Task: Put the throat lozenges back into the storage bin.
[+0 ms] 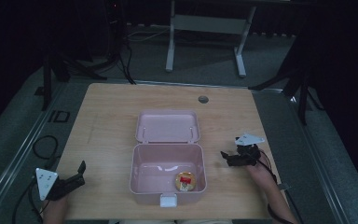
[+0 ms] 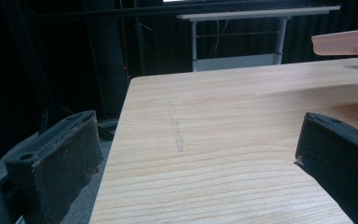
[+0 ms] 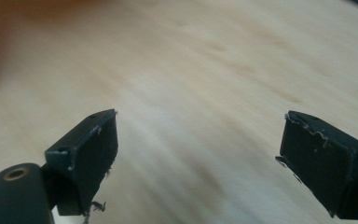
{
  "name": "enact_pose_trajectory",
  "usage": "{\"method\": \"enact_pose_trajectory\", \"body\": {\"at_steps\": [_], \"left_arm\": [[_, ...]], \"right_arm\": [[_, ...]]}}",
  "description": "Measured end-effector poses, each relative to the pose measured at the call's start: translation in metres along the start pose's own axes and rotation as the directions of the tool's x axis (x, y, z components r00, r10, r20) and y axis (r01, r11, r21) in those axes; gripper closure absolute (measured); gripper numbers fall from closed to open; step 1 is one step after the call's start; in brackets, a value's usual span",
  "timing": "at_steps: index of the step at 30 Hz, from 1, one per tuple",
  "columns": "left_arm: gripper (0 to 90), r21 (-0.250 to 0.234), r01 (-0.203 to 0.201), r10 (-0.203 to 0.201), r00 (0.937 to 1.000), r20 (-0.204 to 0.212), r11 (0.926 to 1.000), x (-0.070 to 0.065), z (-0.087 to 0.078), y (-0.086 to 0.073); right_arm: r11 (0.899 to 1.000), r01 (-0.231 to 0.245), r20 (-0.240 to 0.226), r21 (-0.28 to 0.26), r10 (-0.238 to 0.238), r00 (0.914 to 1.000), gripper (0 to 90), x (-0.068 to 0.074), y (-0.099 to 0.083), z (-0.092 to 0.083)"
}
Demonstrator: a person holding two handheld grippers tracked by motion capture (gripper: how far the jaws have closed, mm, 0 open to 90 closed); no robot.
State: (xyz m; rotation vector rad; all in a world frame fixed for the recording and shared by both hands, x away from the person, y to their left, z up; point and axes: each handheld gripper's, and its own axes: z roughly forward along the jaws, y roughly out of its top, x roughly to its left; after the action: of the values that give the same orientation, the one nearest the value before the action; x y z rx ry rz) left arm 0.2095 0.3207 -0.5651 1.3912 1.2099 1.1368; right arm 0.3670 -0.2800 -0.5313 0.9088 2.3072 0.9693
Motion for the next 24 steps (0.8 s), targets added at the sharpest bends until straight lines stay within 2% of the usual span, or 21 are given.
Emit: {"method": "enact_pose_trajectory", "body": {"at_steps": [1, 3, 4, 6, 7, 8, 9, 10, 11, 12, 14, 15, 16, 17, 18, 19, 21, 22, 23, 24], "left_arm": [[0.5, 0.000, 0.001, -0.001, 1.0000, 0.000, 1.0000, 0.000, 0.000, 0.000], [0.5, 0.000, 0.002, -0.002, 1.0000, -0.001, 1.0000, 0.000, 0.000, 0.000], [0.5, 0.000, 0.002, -0.002, 1.0000, -0.001, 1.0000, 0.000, 0.000, 0.000], [0.5, 0.000, 0.002, -0.002, 1.0000, -0.001, 1.0000, 0.000, 0.000, 0.000], [0.5, 0.000, 0.001, -0.001, 1.0000, -0.001, 1.0000, 0.000, 0.000, 0.000], [0.5, 0.000, 0.001, -0.001, 1.0000, -0.001, 1.0000, 0.000, 0.000, 0.000], [0.5, 0.000, 0.002, -0.002, 1.0000, -0.001, 1.0000, 0.000, 0.000, 0.000], [0.5, 0.000, 0.002, -0.002, 1.0000, -0.001, 1.0000, 0.000, 0.000, 0.000], [0.5, 0.000, 0.002, -0.002, 1.0000, -0.002, 1.0000, 0.000, 0.000, 0.000], [0.5, 0.000, 0.002, -0.002, 1.0000, -0.002, 1.0000, 0.000, 0.000, 0.000], [0.5, 0.000, 0.003, -0.003, 1.0000, -0.003, 1.0000, 0.000, 0.000, 0.000], [0.5, 0.001, 0.003, -0.003, 1.0000, -0.004, 1.0000, 0.000, 0.000, 0.000], [0.5, 0.002, 0.004, -0.004, 1.0000, -0.005, 1.0000, 0.000, 0.000, 0.000], [0.5, 0.002, 0.004, -0.004, 1.0000, -0.005, 1.0000, 0.000, 0.000, 0.000], [0.5, 0.001, 0.004, -0.004, 1.0000, -0.005, 1.0000, 0.000, 0.000, 0.000], [0.5, 0.001, 0.004, -0.004, 1.0000, -0.005, 1.0000, 0.000, 0.000, 0.000], [0.5, 0.000, 0.005, -0.005, 1.0000, -0.005, 1.0000, 0.000, 0.000, 0.000], [0.5, 0.001, 0.005, -0.005, 1.0000, -0.005, 1.0000, 0.000, 0.000, 0.000], [0.5, 0.001, 0.005, -0.005, 1.0000, -0.006, 1.0000, 0.000, 0.000, 0.000], [0.5, 0.001, 0.006, -0.006, 1.0000, -0.006, 1.0000, 0.000, 0.000, 0.000]], "right_arm": [[0.999, -0.028, 0.029, -0.020, 0.029, 0.9992, 11.0, -0.003, -0.003, 0.000], [0.997, -0.067, 0.053, -0.036, 0.069, 0.9962, 11.1, -0.008, -0.007, -0.001], [0.993, -0.104, 0.080, -0.050, 0.108, 0.9909, 11.1, -0.013, -0.011, -0.002], [0.993, -0.104, 0.080, -0.050, 0.108, 0.9909, 11.1, -0.013, -0.011, -0.002], [0.991, -0.125, 0.100, -0.050, 0.130, 0.9865, 11.1, -0.015, -0.013, -0.003], [0.983, -0.172, 0.145, -0.061, 0.179, 0.9730, 11.1, -0.021, -0.020, -0.007], [0.978, -0.194, 0.148, -0.071, 0.203, 0.9679, 11.1, -0.023, -0.022, -0.008], [0.978, -0.194, 0.148, -0.071, 0.203, 0.9679, 11.1, -0.023, -0.022, -0.008], [0.970, -0.229, 0.162, -0.083, 0.240, 0.9572, 11.1, -0.027, -0.027, -0.010], [0.970, -0.229, 0.162, -0.083, 0.240, 0.9572, 11.1, -0.027, -0.027, -0.010], [0.957, -0.270, 0.168, -0.103, 0.284, 0.9440, 11.1, -0.031, -0.031, -0.013], [0.943, -0.306, 0.185, -0.128, 0.326, 0.9269, 11.1, -0.034, -0.036, -0.017], [0.935, -0.326, 0.185, -0.141, 0.349, 0.9187, 11.1, -0.036, -0.039, -0.018], [0.935, -0.326, 0.185, -0.141, 0.349, 0.9187, 11.1, -0.036, -0.039, -0.018], [0.924, -0.352, 0.194, -0.151, 0.377, 0.9059, 11.1, -0.039, -0.042, -0.021], [0.924, -0.352, 0.194, -0.151, 0.377, 0.9059, 11.1, -0.039, -0.042, -0.021], [0.916, -0.369, 0.210, -0.160, 0.396, 0.8938, 11.1, -0.040, -0.045, -0.025], [0.916, -0.369, 0.210, -0.160, 0.396, 0.8938, 11.1, -0.040, -0.045, -0.025], [0.912, -0.378, 0.224, -0.157, 0.406, 0.8862, 11.1, -0.040, -0.048, -0.027], [0.912, -0.378, 0.224, -0.157, 0.406, 0.8862, 11.1, -0.040, -0.048, -0.027]]}}
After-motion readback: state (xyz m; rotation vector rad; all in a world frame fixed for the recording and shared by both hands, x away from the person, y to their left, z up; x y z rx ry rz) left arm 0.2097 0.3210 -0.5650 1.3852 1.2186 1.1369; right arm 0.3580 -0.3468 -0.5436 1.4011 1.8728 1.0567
